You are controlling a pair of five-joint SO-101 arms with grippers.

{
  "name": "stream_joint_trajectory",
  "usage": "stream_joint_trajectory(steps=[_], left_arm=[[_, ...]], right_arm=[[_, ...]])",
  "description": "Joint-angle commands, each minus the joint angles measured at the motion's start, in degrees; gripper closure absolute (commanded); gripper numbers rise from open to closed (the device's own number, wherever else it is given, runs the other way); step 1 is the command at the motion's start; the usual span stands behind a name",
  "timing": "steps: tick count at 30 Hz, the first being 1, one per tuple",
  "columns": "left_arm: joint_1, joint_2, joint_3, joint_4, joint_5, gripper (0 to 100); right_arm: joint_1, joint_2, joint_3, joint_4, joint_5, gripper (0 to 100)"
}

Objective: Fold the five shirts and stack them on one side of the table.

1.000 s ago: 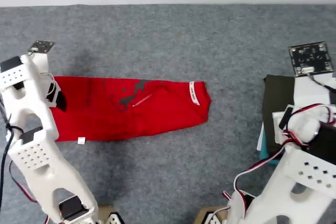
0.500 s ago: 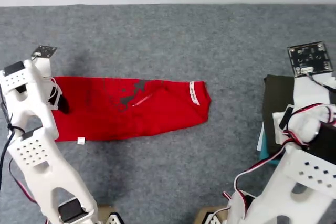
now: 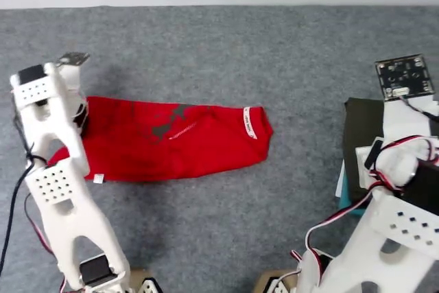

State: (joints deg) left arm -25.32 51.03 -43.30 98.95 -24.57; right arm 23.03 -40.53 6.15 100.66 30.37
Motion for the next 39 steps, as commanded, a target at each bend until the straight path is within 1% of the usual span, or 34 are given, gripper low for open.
stream_joint_trajectory(steps=[1, 5, 10, 18, 22, 26, 31, 35, 39], left_arm=[[5.10, -12.66, 6.64, 1.67, 0.62, 100], [12.22, -23.91, 17.19, 1.49, 1.05, 100], [22.24, -32.88, 22.81, 1.49, 6.68, 100], [37.54, -35.08, 22.73, 1.32, 15.21, 100], [43.96, -35.08, 22.73, -1.58, 18.11, 100], [48.35, -34.99, 22.73, -5.80, 20.40, 100], [51.96, -33.23, 22.64, -11.16, 22.42, 100], [53.89, -28.13, 20.09, -12.04, 24.18, 100], [54.24, -22.86, 13.23, -12.04, 26.46, 100]], right_arm=[[0.40, -1.27, -0.26, 1.98, 0.53, 99.0], [0.40, -1.27, -0.26, 1.89, 0.53, 99.0], [0.40, -1.19, -0.26, 1.89, 0.53, 99.0], [0.40, -0.92, -0.26, 1.89, 0.53, 99.0], [0.48, -0.75, -0.18, 1.89, 0.53, 99.0], [0.48, -0.75, -0.18, 1.89, 0.53, 99.0], [0.48, -0.75, -0.18, 1.89, 0.53, 99.0], [0.48, -0.75, -0.18, 1.89, 0.53, 99.0], [0.40, -0.75, 0.00, 1.89, 0.53, 99.0]])
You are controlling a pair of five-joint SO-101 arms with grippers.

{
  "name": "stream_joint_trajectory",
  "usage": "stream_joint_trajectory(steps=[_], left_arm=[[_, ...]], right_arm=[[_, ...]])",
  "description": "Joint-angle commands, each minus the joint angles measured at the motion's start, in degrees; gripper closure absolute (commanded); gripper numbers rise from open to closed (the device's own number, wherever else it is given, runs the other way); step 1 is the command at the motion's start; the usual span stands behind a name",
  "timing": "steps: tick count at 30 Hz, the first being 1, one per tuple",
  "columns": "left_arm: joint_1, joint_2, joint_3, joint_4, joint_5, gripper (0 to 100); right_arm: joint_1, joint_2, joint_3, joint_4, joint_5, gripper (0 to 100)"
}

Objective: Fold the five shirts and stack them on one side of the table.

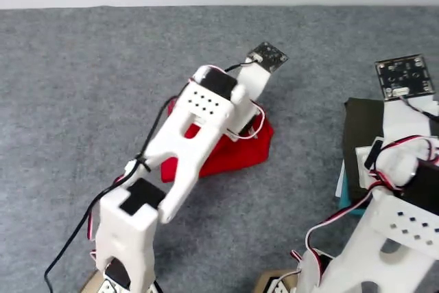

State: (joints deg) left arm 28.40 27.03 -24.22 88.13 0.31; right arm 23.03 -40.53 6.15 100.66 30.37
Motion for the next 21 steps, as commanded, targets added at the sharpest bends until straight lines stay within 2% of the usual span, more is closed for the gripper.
stream_joint_trajectory(steps=[1, 5, 12, 18, 21], left_arm=[[0.62, 2.37, -7.78, -1.14, 1.58, 100], [1.49, 5.80, -13.85, 0.35, 1.58, 98], [2.37, 6.24, -22.37, 11.08, 1.58, 84], [-1.23, 4.66, -24.13, 12.48, 0.35, 84], [-5.19, 3.87, -24.13, 12.40, -1.93, 91]], right_arm=[[0.40, -0.75, 0.53, 1.89, 0.53, 99.0], [0.40, -1.19, 3.43, 1.71, 0.53, 99.0], [0.40, -1.27, 3.96, 1.71, 0.53, 99.0], [0.40, -1.27, 4.04, 1.71, 0.53, 99.0], [0.40, -1.27, 3.96, 1.71, 0.53, 99.0]])
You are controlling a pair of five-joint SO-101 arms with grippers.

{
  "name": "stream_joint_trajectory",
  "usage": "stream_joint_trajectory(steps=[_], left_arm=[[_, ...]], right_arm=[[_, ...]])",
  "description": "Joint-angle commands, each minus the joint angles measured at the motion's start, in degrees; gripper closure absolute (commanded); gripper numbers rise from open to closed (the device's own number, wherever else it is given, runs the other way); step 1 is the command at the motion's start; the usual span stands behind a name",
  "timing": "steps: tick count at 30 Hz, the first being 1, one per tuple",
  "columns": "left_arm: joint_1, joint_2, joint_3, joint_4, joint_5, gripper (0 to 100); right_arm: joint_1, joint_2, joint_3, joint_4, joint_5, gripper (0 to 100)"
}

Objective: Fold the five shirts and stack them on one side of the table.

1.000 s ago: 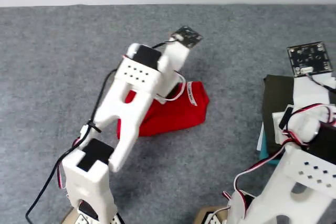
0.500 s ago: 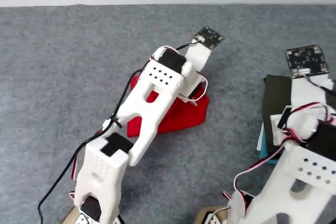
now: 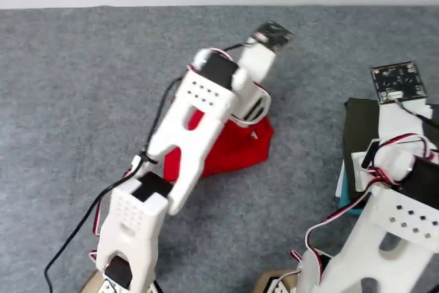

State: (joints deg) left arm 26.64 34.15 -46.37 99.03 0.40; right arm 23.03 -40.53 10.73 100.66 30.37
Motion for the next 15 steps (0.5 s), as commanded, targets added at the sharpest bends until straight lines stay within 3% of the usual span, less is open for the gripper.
stream_joint_trajectory(steps=[1, 2, 9, 15], left_arm=[[-5.01, -3.25, -1.89, 1.49, -2.46, 96], [-6.77, -3.16, -1.71, 1.49, -2.99, 100], [-17.85, 1.14, -0.13, -0.35, -5.10, 100], [-16.44, 10.11, -0.13, -1.23, -5.89, 100]], right_arm=[[0.40, -1.27, -0.62, 1.71, 0.53, 99.0], [0.40, -1.27, -0.62, 1.71, 0.53, 99.0], [0.40, -1.27, -0.53, 1.71, 0.53, 99.0], [0.40, -1.01, -0.53, 1.71, 0.53, 99.0]])
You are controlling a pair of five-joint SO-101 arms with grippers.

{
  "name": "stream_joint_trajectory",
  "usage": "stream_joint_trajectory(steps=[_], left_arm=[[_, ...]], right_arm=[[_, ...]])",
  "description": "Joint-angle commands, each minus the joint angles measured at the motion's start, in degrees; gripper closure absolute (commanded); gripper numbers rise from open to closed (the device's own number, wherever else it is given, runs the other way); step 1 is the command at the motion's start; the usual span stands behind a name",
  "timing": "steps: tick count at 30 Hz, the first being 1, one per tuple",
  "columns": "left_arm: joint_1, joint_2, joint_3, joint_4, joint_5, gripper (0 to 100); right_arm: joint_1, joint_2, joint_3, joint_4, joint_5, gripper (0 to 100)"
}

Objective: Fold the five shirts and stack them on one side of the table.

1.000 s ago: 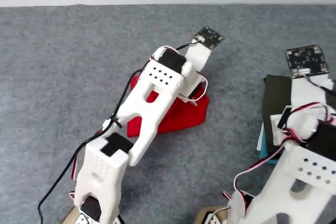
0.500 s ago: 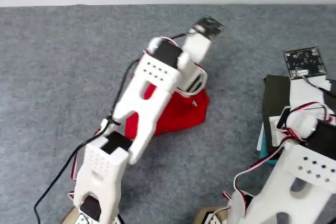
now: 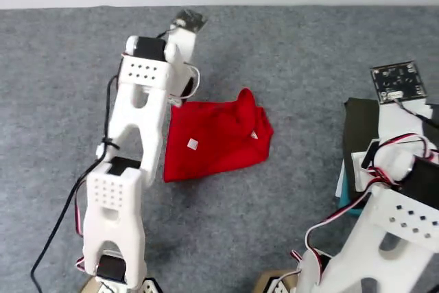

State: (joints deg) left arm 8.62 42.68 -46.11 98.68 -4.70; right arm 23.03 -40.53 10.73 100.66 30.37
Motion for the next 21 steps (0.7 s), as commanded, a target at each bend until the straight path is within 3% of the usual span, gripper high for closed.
stream_joint_trajectory(steps=[1, 8, 15, 18, 21], left_arm=[[3.08, 2.73, -0.48, -0.88, -0.79, 100], [16.88, 2.11, -0.57, 1.93, -0.26, 100], [29.89, -10.73, 11.03, 1.85, -0.18, 100], [31.56, -16.53, 15.69, 1.76, -0.18, 100], [28.40, -20.75, 16.57, 1.76, -0.18, 100]], right_arm=[[0.40, -1.01, -0.53, 1.71, 0.53, 99.0], [0.40, -1.27, -0.53, 1.71, 0.53, 99.0], [0.40, -1.27, -0.79, 1.71, 0.53, 99.0], [0.40, -1.19, -0.79, 1.71, 0.53, 99.0], [0.40, -0.92, -0.79, 1.63, 0.53, 99.0]])
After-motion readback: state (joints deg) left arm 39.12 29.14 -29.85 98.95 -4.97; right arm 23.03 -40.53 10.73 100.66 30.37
